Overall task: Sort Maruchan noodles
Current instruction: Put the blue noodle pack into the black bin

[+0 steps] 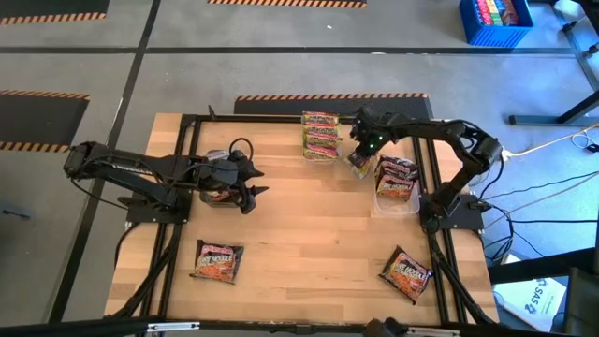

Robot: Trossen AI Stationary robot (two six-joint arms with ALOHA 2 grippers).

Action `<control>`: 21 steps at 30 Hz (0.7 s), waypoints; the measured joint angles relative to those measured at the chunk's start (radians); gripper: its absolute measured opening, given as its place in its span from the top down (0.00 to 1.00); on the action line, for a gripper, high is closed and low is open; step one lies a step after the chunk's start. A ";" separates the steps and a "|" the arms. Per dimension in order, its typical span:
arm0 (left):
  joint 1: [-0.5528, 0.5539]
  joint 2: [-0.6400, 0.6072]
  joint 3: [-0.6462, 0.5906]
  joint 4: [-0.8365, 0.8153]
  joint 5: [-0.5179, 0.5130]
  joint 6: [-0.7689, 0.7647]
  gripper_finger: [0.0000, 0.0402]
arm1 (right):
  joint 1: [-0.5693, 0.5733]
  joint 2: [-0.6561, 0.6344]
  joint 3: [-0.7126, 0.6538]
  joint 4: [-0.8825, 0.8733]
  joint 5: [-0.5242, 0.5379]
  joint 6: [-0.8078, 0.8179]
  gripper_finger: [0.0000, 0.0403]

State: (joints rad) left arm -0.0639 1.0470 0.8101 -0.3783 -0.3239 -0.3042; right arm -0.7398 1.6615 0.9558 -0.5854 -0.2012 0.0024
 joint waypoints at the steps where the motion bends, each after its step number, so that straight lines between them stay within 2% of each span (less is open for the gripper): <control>1: 0.000 0.000 0.000 0.000 0.000 0.000 0.46 | 0.021 0.000 0.000 0.000 0.000 -0.008 1.00; 8: 0.000 0.000 0.000 0.000 0.000 0.000 0.46 | 0.185 0.000 0.000 -0.009 -0.001 -0.008 1.00; 14: 0.000 0.000 0.000 -0.001 0.000 -0.001 0.46 | 0.351 0.000 0.000 -0.005 0.007 0.053 1.00; 21: -0.010 0.000 0.000 0.014 -0.001 -0.015 0.46 | 0.518 0.000 -0.001 0.076 0.025 0.130 1.00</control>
State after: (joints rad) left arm -0.0741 1.0470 0.8101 -0.3644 -0.3244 -0.3196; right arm -0.2220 1.6619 0.9546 -0.5097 -0.1760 0.1327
